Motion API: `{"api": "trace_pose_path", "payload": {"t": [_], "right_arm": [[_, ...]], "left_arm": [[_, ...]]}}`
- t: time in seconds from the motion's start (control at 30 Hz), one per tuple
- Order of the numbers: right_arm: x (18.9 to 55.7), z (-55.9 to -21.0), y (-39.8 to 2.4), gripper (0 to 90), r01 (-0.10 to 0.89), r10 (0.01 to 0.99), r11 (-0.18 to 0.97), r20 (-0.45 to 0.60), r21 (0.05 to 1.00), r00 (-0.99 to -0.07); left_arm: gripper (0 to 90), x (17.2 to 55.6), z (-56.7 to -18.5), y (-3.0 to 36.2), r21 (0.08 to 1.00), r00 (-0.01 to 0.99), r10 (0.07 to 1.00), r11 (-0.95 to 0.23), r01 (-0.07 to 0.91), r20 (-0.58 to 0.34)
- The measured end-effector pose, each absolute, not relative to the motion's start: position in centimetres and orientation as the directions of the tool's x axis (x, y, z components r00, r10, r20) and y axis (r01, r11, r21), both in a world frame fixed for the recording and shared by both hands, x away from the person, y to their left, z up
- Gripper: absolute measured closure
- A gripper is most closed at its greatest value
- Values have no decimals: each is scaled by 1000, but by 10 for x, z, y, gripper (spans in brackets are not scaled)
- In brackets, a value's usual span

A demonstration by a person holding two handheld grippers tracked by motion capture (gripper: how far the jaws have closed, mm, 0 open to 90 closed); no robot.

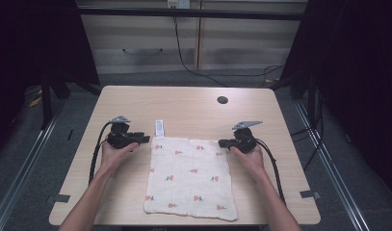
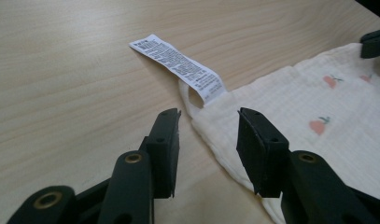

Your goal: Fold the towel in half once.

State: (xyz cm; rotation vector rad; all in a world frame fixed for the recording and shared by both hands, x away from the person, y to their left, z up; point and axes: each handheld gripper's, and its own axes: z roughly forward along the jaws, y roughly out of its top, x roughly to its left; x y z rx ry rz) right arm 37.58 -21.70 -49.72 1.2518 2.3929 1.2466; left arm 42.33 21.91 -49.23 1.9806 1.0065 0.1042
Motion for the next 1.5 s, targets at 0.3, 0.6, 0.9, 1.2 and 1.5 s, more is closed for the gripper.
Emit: {"api": "trace_pose_path", "payload": {"t": [0.3,0.6,0.9,1.2,1.5], "right_arm": [[376,-500,-216,858,607,739,281,236,744,-631],[377,-499,-218,850,607,738,270,245,747,-629],[377,-496,-223,842,610,740,252,257,751,-622],[378,-495,-226,819,616,745,228,272,754,-609],[378,-488,-234,866,603,749,200,277,772,-602]], "left_arm": [[571,433,-505,204,722,676,676,-307,620,-293],[585,436,-509,196,722,659,702,-305,621,-269],[636,432,-508,185,727,692,691,-364,582,-209],[840,426,-509,182,735,725,671,-411,540,-157],[855,423,-503,185,772,722,651,-328,545,-234]]}}
